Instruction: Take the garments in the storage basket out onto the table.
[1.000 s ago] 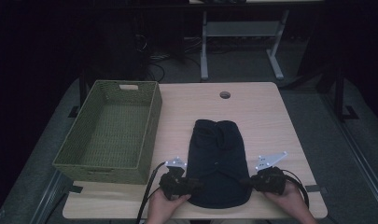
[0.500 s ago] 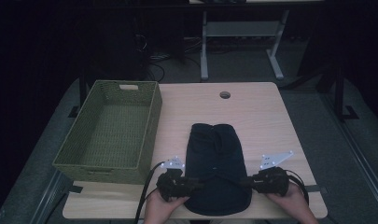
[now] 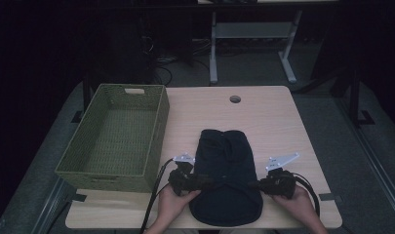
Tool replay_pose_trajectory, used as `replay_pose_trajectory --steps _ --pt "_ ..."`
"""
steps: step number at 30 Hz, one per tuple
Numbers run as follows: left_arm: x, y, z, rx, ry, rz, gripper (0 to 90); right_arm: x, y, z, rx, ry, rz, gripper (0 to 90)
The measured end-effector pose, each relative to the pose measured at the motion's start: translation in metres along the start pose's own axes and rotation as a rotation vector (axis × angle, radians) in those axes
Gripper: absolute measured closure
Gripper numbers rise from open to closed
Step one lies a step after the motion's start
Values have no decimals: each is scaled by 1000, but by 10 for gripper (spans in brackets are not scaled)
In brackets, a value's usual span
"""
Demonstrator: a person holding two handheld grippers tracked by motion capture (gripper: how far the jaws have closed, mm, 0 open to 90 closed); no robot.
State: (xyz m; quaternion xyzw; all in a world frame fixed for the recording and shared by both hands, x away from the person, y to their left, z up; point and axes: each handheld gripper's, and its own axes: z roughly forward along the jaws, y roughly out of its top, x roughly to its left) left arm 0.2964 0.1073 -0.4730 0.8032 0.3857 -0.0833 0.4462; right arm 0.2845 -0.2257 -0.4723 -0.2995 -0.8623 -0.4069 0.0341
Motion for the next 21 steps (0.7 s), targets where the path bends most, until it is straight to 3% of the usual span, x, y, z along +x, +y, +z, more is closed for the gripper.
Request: replay_pose_trajectory --steps 13,17,19,21 --pt "-8 -19 -9 -1 -21 16 660 17 -14 -1 -5 23 -19 880" --pt "-10 -18 -11 -3 -18 31 639 19 -11 -2 27 40 -23 862" --pt "-14 -11 -14 -39 -17 45 634 18 -5 -4 43 29 -32 829" --pt "-15 -2 -14 -71 -11 52 634 17 6 -9 12 5 -34 829"
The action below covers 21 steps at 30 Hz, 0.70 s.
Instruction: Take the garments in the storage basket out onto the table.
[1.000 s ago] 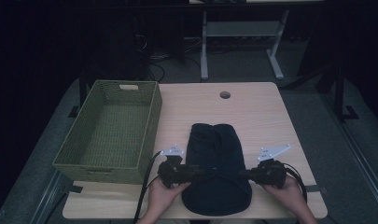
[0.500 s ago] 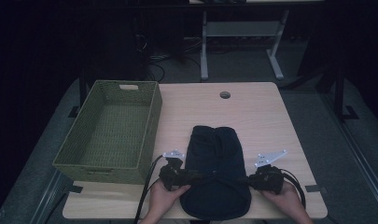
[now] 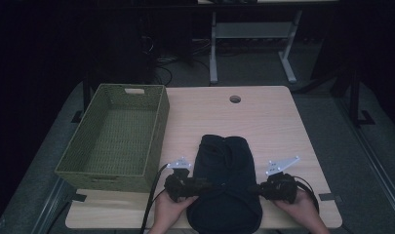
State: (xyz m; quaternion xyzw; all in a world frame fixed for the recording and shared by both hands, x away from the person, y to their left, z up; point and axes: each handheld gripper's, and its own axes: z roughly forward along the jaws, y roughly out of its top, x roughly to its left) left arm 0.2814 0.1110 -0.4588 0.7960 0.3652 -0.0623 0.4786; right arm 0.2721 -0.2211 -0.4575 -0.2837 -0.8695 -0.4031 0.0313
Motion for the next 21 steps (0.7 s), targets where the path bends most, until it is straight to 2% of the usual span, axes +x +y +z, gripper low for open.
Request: replay_pose_trajectory --steps 3,5,8,9,11,13,14,15,18,19,21 --pt "0 17 6 -38 2 2 634 -9 21 -7 -101 -41 24 837" --pt "0 28 11 -64 13 5 634 -17 36 -7 -143 -63 38 843" --pt "1 35 16 -87 31 5 634 -31 55 -1 -189 -66 88 847" --pt "3 40 19 -106 40 -5 634 -37 61 3 -207 -65 111 852" --pt "6 41 21 -112 48 -16 634 -45 67 10 -202 -55 132 853" --pt "9 42 21 -112 52 -26 633 -50 71 24 -172 -47 148 853" --pt "9 42 21 -112 52 -26 632 -50 71 24 -172 -47 148 853" --pt "11 42 20 -116 60 -29 628 -54 70 38 -130 -41 155 853" --pt "13 43 20 -127 64 -35 617 -55 66 54 -63 -46 170 854" --pt "13 44 19 -129 66 -37 615 -57 63 58 -54 -45 176 856" --pt "15 46 20 -142 72 -39 613 -60 59 61 -73 -29 198 860"
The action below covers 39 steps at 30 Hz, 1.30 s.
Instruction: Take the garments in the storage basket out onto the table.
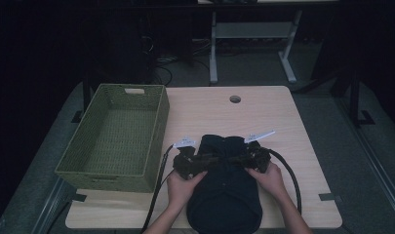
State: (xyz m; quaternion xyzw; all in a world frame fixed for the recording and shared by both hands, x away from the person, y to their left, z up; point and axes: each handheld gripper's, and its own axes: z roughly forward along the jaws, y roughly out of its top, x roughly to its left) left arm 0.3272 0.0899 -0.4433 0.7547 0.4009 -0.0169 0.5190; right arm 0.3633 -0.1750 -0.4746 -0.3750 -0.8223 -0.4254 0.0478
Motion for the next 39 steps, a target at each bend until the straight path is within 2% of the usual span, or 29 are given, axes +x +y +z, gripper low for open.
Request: replay_pose_trajectory --steps 3,7,10,12,13,14,15,17,21,22,24,25,26,28,31,32,35,37,39 --pt "2 2 3 -6 3 -4 608 0 0 0 4 -2 -4 860" --pt "6 4 18 27 18 -16 608 2 3 -2 23 -19 -27 840" --pt "8 1 28 73 19 -21 607 4 5 -11 8 -24 -36 830" --pt "8 -1 36 122 43 -8 601 6 8 -19 -19 -27 -47 830" --pt "8 -1 36 122 43 -8 604 6 8 -19 -19 -27 -47 830" --pt "11 -7 46 178 38 -21 605 9 12 -25 -49 -26 -54 830" --pt "11 -8 46 163 36 -24 607 10 13 -26 -53 -27 -58 830" --pt "10 -6 45 164 38 -22 601 12 18 -26 -49 -28 -58 830" --pt "9 -3 38 145 28 -21 591 13 27 -17 -53 -51 -64 831" --pt "8 1 32 114 31 -13 591 12 28 -14 -46 -56 -55 837" --pt "9 4 28 87 29 -21 592 7 28 -4 -5 -74 -39 837" --pt "9 4 28 87 29 -21 591 7 28 -4 -5 -74 -39 837" --pt "9 8 25 57 38 -17 591 2 24 5 23 -77 -18 839" --pt "11 11 23 33 49 -20 591 -2 21 7 3 -58 5 843" --pt "17 15 23 17 73 -33 579 -4 18 6 10 -53 10 843" --pt "19 16 25 15 86 -44 569 -4 18 5 18 -56 6 843" --pt "25 17 33 41 89 -59 563 -2 20 2 41 -71 -14 830" --pt "26 15 38 55 91 -63 572 -2 21 -3 16 -68 -14 829" --pt "27 12 45 96 92 -73 583 -1 22 -9 -11 -71 -18 829"
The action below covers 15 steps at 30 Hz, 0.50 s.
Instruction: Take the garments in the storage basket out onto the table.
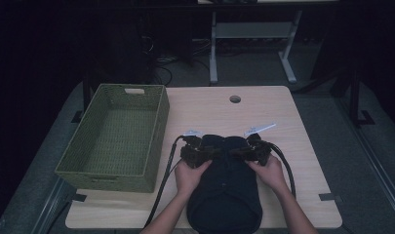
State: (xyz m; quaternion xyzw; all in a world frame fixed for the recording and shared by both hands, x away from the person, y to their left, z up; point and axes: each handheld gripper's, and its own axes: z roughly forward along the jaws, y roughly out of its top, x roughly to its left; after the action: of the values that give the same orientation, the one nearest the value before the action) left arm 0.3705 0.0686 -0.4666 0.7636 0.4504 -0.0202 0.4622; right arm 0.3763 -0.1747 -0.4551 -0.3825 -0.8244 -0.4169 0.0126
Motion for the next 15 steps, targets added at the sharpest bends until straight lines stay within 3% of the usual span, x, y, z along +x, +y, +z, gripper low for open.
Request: replay_pose_trajectory --steps 2,5,9,12,15 --pt "2 -2 4 25 -7 -6 587 0 1 -2 -9 0 0 829" --pt "1 -1 0 10 -31 3 578 2 3 -4 -21 2 -10 822" --pt "-4 4 -17 -63 -34 25 575 4 4 -5 -31 8 -18 822" --pt "-4 10 -30 -142 -28 9 576 4 3 -3 -19 8 -14 822" --pt "0 14 -37 -175 -7 -2 575 3 1 1 5 6 -11 820"
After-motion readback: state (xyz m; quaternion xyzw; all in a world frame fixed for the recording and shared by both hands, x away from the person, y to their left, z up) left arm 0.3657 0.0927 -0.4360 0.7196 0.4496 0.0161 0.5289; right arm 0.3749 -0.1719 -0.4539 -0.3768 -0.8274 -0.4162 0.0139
